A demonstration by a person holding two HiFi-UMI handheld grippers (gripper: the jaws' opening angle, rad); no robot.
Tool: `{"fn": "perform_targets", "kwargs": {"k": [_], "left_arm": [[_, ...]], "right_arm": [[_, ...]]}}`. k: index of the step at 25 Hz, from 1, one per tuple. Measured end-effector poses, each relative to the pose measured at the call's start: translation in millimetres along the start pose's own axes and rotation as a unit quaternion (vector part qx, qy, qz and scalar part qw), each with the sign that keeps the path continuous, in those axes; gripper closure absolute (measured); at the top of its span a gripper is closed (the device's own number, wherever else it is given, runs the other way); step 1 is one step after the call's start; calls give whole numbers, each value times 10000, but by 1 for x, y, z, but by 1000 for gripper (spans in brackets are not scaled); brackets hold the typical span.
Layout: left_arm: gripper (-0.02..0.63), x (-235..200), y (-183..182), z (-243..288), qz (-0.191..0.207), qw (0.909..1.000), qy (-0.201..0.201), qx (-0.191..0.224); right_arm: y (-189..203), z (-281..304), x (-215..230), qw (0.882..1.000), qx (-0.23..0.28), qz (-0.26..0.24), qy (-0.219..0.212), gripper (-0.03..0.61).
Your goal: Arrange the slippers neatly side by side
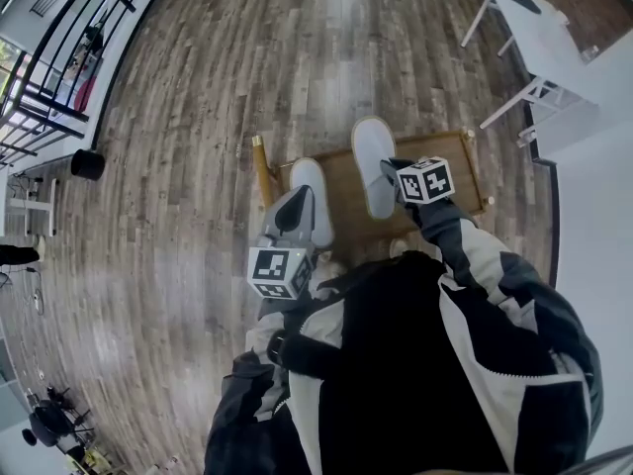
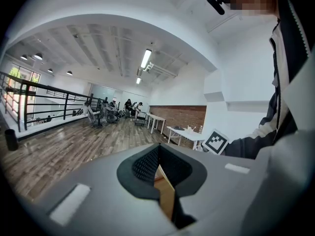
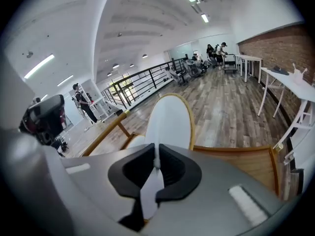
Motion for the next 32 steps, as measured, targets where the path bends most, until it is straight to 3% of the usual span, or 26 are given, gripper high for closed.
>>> {"fn": "perform_targets", "kwargs": {"k": [6,12,20,25,32], "left_arm": [[597,-3,-3,1,-46,10000,-3,84],[597,-6,-1,-4,-72,10000,-21,64],[597,-15,1,-14,-14,10000,-79,-23],[597,-19,3,-18,21,10000,-53,-79],[597,-23,3,-26,128,9999,72,-56]], "right_arm": [[-9,-38,-44,9984,450,-92,-322,557],[-8,-56,-73,9961,586,-440,-493,555],[1,-41,-76,9971,462,-395,-465,555],[12,-22,-73,9981,331,-83,-506,555],[36,21,-64,9996,-24,-103,-264,555]]}}
Point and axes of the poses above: the fingertips, and each gripper's own axes: z forward along the fingers, x to its right, y out of its underside, the point moved 1 cm from there along -z, backward along the fingers, and after that the axes turned 12 degrees about z, right-handed, at the moved point
